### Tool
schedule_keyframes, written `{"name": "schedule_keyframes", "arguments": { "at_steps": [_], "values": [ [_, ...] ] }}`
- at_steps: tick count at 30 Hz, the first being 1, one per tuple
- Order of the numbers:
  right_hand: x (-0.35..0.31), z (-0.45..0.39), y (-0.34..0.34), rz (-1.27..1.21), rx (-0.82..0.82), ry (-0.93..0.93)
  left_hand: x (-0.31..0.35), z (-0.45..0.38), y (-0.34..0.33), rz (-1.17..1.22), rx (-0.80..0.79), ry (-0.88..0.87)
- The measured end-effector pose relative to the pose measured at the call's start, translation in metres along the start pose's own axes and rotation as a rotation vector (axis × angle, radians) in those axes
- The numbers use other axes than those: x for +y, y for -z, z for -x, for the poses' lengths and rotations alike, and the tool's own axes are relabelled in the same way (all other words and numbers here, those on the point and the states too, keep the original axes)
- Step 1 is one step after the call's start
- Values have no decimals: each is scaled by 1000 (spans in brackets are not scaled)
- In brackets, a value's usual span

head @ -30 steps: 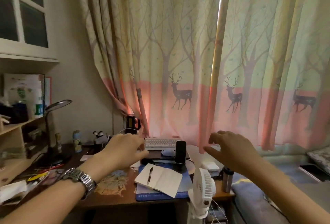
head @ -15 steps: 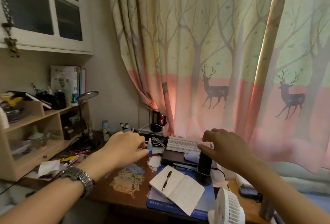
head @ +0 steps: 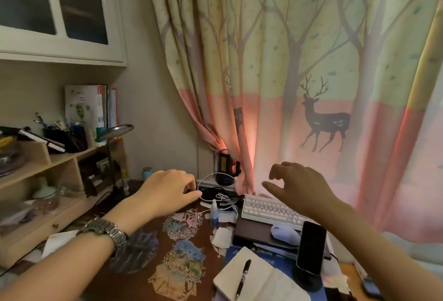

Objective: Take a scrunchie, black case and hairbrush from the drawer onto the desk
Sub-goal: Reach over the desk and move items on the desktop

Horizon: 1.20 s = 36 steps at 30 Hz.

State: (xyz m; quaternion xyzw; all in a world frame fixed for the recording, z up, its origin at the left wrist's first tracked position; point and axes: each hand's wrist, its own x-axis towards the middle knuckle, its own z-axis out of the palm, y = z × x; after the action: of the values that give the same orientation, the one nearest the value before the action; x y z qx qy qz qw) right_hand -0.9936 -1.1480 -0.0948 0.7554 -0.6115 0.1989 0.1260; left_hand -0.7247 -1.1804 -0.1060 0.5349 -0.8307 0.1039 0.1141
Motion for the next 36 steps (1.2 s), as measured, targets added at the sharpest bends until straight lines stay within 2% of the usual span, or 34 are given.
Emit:
{"name": "schedule_keyframes", "arguments": {
  "at_steps": [15, 24, 36],
  "values": [
    [63, -115, -91, -80, -71, 76, -23, -128, -64, -27, -64, 91],
    [64, -152, -126, -62, -126, 151, -41, -144, -90, -21, -115, 152],
    [55, -198, -185, -106, -182, 108, -86, -201, -138, 66, -204, 113]
  ]
}}
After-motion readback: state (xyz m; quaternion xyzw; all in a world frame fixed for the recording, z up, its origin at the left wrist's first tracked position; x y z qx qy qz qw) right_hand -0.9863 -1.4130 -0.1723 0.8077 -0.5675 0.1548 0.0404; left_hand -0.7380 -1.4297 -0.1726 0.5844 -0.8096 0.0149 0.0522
